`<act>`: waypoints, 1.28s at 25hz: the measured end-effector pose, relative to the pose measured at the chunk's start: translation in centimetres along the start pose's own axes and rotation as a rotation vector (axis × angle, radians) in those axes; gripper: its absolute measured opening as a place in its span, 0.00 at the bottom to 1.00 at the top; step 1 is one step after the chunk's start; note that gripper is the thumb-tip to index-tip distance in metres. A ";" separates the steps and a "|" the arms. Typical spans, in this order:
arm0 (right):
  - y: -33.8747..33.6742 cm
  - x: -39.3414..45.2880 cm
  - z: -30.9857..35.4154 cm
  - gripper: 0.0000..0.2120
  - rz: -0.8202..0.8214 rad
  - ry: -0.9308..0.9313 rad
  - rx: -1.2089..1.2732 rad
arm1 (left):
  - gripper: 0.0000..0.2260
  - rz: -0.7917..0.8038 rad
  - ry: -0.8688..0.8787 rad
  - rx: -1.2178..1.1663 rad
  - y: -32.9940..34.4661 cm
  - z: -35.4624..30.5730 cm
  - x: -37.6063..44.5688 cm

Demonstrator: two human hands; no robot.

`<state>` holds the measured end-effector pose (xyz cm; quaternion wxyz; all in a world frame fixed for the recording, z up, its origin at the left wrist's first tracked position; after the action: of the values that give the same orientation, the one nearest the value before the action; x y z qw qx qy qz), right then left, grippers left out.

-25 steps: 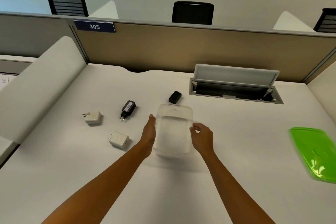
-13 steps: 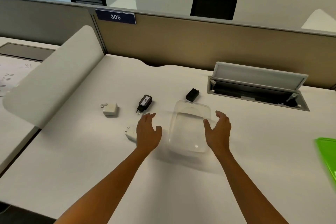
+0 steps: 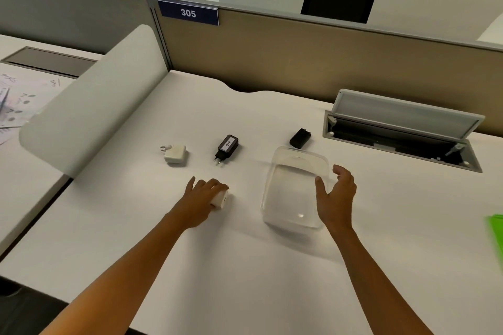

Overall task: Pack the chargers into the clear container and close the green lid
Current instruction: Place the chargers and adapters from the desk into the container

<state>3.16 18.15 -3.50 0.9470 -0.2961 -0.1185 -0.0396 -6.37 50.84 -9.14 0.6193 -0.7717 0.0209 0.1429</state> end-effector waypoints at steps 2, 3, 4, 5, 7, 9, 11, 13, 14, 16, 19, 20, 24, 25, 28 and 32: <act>-0.3 -0.5 -0.4 0.21 0.003 -0.009 0.033 | 0.25 -0.080 0.006 -0.167 -2.0 -1.2 -0.2; -0.4 -0.6 -0.6 0.21 0.003 -0.009 0.039 | 0.25 -0.151 0.008 -0.262 -3.3 -2.3 -0.3; -0.5 -0.9 -0.8 0.20 0.000 -0.004 0.043 | 0.25 -0.222 0.022 -0.329 -4.6 -3.9 -0.5; -0.7 -1.1 -0.9 0.19 -0.006 0.004 0.048 | 0.25 -0.274 0.064 -0.368 -5.9 -5.9 -0.7; -0.9 -1.8 -1.2 0.17 -0.015 0.021 0.064 | 0.25 -0.285 0.208 -0.378 -7.5 -10.4 -0.8; -1.1 -2.4 -1.4 0.15 -0.029 0.040 0.076 | 0.25 -0.164 0.313 -0.321 -7.5 -14.7 -0.3; -1.3 -2.8 -1.6 0.14 -0.042 0.052 0.058 | 0.25 0.016 0.325 -0.195 -6.2 -17.9 0.8; -1.2 -3.0 -1.8 0.14 -0.027 0.068 0.023 | 0.26 0.151 0.283 -0.016 -4.2 -19.6 1.7; -1.2 -3.1 -1.9 0.13 -0.015 0.078 0.013 | 0.27 0.195 0.258 0.049 -3.3 -20.1 2.1; -1.1 -3.4 -2.1 0.12 -0.002 0.075 -0.002 | 0.28 0.272 0.220 0.106 -1.8 -20.6 2.5; -1.0 -3.5 -2.1 0.12 -0.002 0.030 -0.053 | 0.27 0.376 0.209 0.089 -0.3 -21.0 3.0; -1.0 -3.5 -2.0 0.12 -0.008 0.023 -0.071 | 0.26 0.401 0.205 0.084 -0.2 -21.1 3.1; -0.8 -3.6 -1.6 0.12 -0.046 -0.005 -0.099 | 0.21 0.509 0.145 0.011 0.4 -21.4 3.4; -0.8 -3.6 -1.6 0.12 -0.054 -0.009 -0.105 | 0.20 0.520 0.133 -0.018 0.4 -21.4 3.4; -0.4 -3.3 -1.5 0.11 -0.077 0.003 -0.130 | 0.17 0.493 0.115 -0.064 0.0 -21.3 3.2; 0.1 -2.9 -1.7 0.09 -0.074 0.009 -0.117 | 0.16 0.452 0.085 -0.092 -0.5 -20.6 3.0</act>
<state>0.70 17.32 -5.62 0.9264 -0.3463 -0.1227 -0.0830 0.58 31.56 -5.43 0.5342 -0.7802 0.2127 0.2463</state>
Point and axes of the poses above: each hand's wrist, its own x-axis towards the middle knuckle, its own y-axis out of the palm, z = x × y, the point moved 5 cm from there along x, towards the middle knuckle, and after that the axes turned 11 degrees about -y, right-handed, at the moved point
